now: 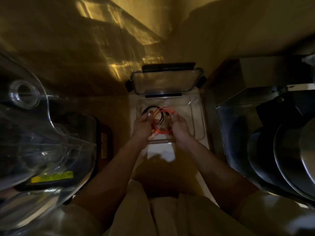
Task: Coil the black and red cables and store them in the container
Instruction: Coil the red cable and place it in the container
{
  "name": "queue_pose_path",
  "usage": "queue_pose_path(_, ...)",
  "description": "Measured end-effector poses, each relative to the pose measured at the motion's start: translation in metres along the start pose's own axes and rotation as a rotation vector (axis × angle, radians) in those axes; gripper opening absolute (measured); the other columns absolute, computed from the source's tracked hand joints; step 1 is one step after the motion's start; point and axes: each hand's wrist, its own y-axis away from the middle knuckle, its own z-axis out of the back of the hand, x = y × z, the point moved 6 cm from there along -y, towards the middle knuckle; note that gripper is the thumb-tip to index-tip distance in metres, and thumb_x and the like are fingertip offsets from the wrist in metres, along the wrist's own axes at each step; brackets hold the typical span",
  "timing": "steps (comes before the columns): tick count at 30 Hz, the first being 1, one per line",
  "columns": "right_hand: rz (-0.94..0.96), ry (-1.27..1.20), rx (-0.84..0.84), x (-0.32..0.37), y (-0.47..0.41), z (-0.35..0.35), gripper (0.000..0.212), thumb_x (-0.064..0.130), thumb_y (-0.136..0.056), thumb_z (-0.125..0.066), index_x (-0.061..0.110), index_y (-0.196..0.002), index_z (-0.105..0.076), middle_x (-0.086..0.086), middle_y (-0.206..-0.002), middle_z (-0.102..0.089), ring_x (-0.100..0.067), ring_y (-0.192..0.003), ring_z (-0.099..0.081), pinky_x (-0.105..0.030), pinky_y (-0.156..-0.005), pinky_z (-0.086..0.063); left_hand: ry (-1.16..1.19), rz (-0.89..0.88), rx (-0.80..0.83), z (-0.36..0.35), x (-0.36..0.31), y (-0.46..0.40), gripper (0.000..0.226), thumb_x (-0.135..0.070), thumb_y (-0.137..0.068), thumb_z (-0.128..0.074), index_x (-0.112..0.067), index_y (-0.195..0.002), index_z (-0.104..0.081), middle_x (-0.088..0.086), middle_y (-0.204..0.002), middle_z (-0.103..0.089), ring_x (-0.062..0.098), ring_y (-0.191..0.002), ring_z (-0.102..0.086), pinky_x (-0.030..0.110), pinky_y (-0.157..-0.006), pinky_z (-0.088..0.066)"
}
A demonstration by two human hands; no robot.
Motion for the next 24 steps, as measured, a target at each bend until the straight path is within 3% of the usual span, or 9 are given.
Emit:
queue_pose_path(3,-0.01,0.075,0.032,-0.003,-0.008,-0.002,0.044,0.035,-0.107,-0.03,0.005,-0.113,-0.062,-0.024,-0.109,-0.069,-0.034,-0.094,-0.067,-0.029,-0.067,-0.05,-0.261,-0.117,-0.045,-0.001,-0.007,-0.009,0.032,-0.021,-0.105,-0.039,-0.004,-0.112,-0.065,0.014,-0.092,-0.068,0.024,-0.081,-0.063,0.028,-0.067,-0.05)
queue_pose_path(7,-0.006,0.289,0.107,-0.005,-0.019,-0.005,0.04,0.029,-0.106,-0.035,0.003,-0.107,-0.065,-0.022,-0.099,-0.071,-0.034,-0.083,-0.066,-0.034,-0.068,-0.049,-0.818,-0.317,-0.03,-0.009,-0.015,-0.014,0.031,-0.003,-0.097,-0.042,-0.003,-0.123,-0.06,0.025,-0.112,-0.068,0.04,-0.104,-0.064,0.038,-0.082,-0.05)
queue_pose_path(10,-0.005,0.369,0.178,-0.007,-0.022,-0.004,0.029,0.01,-0.103,-0.042,0.001,-0.115,-0.067,-0.018,-0.098,-0.068,-0.022,-0.074,-0.061,-0.022,-0.058,-0.046,-1.065,-0.279,0.014,-0.011,-0.007,-0.011,0.048,0.007,-0.084,-0.046,-0.004,-0.13,-0.054,0.022,-0.118,-0.067,0.036,-0.106,-0.064,0.033,-0.081,-0.051)
queue_pose_path(12,-0.007,0.431,0.22,-0.01,-0.025,-0.004,0.023,0.001,-0.096,-0.05,0.003,-0.112,-0.067,-0.021,-0.102,-0.071,-0.028,-0.084,-0.065,-0.03,-0.071,-0.054,-1.025,-0.24,0.035,-0.009,0.003,-0.011,0.047,-0.004,-0.084,-0.046,-0.009,-0.131,-0.051,0.019,-0.118,-0.066,0.03,-0.1,-0.064,0.031,-0.077,-0.055)
queue_pose_path(14,0.008,0.499,0.226,-0.011,-0.027,-0.005,0.013,0.001,-0.091,-0.054,0.007,-0.096,-0.065,-0.018,-0.092,-0.072,-0.035,-0.088,-0.069,-0.046,-0.081,-0.057,-1.03,-0.232,-0.018,-0.005,0.007,-0.012,0.05,-0.007,-0.085,-0.047,-0.011,-0.135,-0.042,0.02,-0.119,-0.064,0.035,-0.105,-0.063,0.044,-0.084,-0.057)
queue_pose_path(18,0.02,0.538,0.188,-0.024,-0.043,-0.01,0.01,0.009,-0.086,-0.056,0.017,-0.086,-0.061,-0.019,-0.095,-0.071,-0.037,-0.09,-0.07,-0.042,-0.066,-0.051,-1.18,-0.239,-0.132,0.0,0.003,-0.009,0.052,0.007,-0.086,-0.048,0.001,-0.135,-0.033,0.025,-0.12,-0.062,0.041,-0.111,-0.062,0.047,-0.088,-0.053)
queue_pose_path(21,0.028,0.507,0.12,-0.031,-0.052,-0.009,0.014,0.012,-0.082,-0.058,0.023,-0.074,-0.063,-0.015,-0.092,-0.071,-0.04,-0.095,-0.069,-0.05,-0.077,-0.056,-1.169,-0.242,-0.123,0.002,0.004,-0.011,0.05,0.007,-0.084,-0.051,0.0,-0.133,-0.043,0.023,-0.121,-0.065,0.038,-0.112,-0.063,0.044,-0.091,-0.053)
queue_pose_path(24,0.102,0.567,0.059,-0.008,-0.033,-0.005,0.012,0.011,-0.09,-0.063,0.012,-0.089,-0.075,-0.009,-0.094,-0.073,-0.023,-0.092,-0.067,-0.036,-0.082,-0.053,-1.179,-0.232,-0.106,0.002,0.006,-0.012,0.041,0.004,-0.084,-0.051,-0.004,-0.123,-0.056,0.019,-0.119,-0.064,0.034,-0.107,-0.065,0.039,-0.088,-0.054)
